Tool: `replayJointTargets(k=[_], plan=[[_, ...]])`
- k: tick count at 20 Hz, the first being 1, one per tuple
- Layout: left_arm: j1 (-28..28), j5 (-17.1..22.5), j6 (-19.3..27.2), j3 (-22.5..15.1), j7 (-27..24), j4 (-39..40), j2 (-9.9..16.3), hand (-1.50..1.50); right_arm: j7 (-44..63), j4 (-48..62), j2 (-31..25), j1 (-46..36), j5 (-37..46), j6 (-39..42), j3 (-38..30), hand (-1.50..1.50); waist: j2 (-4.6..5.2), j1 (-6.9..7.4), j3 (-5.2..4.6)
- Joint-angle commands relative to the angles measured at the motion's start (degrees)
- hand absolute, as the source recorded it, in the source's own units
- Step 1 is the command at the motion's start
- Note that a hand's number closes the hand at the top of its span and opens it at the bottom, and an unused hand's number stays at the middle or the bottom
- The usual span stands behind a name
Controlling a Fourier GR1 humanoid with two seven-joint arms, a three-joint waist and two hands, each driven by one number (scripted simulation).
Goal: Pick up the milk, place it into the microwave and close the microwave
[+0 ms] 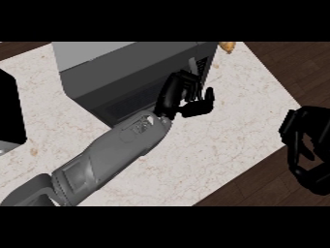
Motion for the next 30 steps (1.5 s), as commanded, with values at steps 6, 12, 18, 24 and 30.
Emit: replayJointTargets(k=[6,12,18,24,30], plan=[[-5.0,0.4,0.1,-0.1,-0.7,1.2,-3.8,1.50,-1.3,-4.0,0.1,0.8,-1.4,2.6,1.7,1.50,0.52,-2.30,0.15],[0.6,12.2,-0.1,9.2,5.2,-0.8,-3.9,1.50,3.4,-6.2,-1.6,3.3,-0.5,5.2,7.7,1.50,2.29,1.51,-0.94],[3.8,19.2,-5.0,15.6,1.7,-1.0,-4.0,1.50,4.4,-9.4,0.5,7.3,-1.7,3.2,10.5,1.50,1.49,4.34,-0.87],[5.1,22.8,-11.4,15.6,0.8,1.5,-4.0,1.50,4.8,-12.9,1.9,11.5,-0.9,-0.1,11.8,1.50,0.71,6.06,-0.75],[7.1,25.1,-18.6,14.0,-1.2,3.1,-2.6,1.50,5.5,-16.4,3.8,14.9,0.5,-3.3,13.8,1.50,0.66,8.42,-0.88]])
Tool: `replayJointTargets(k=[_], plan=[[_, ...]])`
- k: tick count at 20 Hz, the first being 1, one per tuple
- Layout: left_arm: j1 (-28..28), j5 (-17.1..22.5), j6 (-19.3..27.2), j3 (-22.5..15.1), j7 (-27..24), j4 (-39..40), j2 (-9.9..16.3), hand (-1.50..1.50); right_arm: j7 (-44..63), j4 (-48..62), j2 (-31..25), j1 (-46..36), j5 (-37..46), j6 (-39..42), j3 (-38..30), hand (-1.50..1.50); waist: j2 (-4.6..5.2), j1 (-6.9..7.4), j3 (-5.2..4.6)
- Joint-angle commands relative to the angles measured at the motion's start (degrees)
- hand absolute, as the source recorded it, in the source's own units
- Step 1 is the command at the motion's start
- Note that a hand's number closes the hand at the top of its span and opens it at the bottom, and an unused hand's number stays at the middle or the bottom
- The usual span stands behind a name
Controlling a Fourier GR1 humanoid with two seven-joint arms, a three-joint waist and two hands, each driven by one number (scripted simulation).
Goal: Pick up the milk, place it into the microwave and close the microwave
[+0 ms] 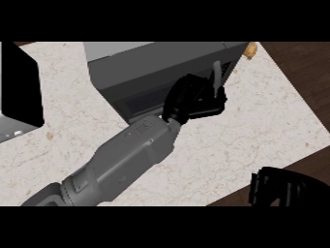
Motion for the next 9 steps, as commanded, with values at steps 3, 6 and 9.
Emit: replayJointTargets(k=[3,6,9], plan=[[5.2,3.7,-4.0,4.2,-2.8,7.5,1.7,1.50,0.8,-4.3,1.6,3.4,1.9,-3.4,2.0,1.50,0.06,2.91,-0.37],[5.2,4.8,-6.2,4.1,-3.1,8.5,1.5,1.50,1.0,-6.1,2.4,5.0,3.0,-4.6,3.4,1.50,0.12,3.16,-0.31],[5.0,5.1,-7.8,3.3,-4.0,9.3,1.3,1.50,1.5,-8.2,3.2,5.9,4.3,-6.2,4.4,1.50,0.07,3.18,-0.33]])
